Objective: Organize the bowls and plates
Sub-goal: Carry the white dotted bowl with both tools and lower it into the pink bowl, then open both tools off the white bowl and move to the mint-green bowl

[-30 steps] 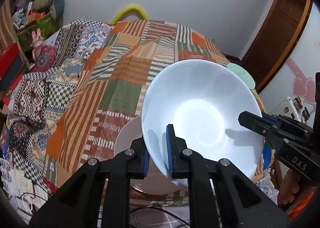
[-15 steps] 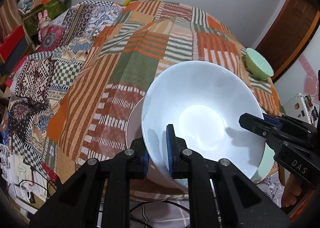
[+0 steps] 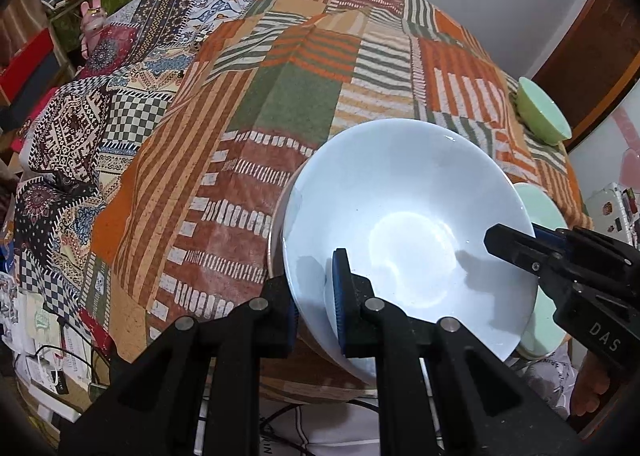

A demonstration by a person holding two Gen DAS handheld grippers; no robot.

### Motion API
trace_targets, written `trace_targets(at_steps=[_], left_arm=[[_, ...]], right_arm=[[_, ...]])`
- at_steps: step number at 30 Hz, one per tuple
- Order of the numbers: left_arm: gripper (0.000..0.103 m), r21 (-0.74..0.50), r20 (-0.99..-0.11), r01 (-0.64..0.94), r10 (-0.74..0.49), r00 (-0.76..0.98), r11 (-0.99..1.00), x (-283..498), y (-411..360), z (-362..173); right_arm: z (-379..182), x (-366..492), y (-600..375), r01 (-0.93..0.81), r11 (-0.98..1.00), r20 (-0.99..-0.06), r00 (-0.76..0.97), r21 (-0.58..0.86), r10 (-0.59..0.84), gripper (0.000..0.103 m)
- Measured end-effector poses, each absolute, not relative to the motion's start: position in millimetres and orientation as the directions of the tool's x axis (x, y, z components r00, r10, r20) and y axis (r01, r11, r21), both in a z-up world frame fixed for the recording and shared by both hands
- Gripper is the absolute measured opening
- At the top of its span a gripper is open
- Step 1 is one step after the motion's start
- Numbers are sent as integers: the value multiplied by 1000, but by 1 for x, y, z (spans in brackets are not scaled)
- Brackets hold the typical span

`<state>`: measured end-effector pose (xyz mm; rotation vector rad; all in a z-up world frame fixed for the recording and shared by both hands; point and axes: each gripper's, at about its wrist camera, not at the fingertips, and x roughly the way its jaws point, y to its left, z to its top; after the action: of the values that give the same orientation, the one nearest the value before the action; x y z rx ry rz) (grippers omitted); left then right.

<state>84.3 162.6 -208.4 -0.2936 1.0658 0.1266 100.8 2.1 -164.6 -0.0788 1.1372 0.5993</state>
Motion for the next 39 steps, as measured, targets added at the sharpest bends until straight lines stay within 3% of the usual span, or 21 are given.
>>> trace_targets(at_steps=[17,35,37,38,39], left_arm=[[13,-231,-880,-262,-87,467,937,91,174,-221],[15,-207,-893,-282,-64,446,937,93,172,-216],[18,-184,-888,-274,-40,458,944,92,169,-211],[26,-173,-882,-268,-28,471,948,91,168,-206],[31,-170,-876,-266,-23,481,949,92,167,-202]], right_arm=[[-178,107,7,-497,832,-881,244,246,406,20],[-173,107,1,-499,833,-879,255,239,404,20],[-167,105,-1,-499,839,-871,289,218,398,27],[-161,102,-4,-500,842,-861,320,202,396,31],[-157,101,-5,-500,843,-853,337,197,399,42]])
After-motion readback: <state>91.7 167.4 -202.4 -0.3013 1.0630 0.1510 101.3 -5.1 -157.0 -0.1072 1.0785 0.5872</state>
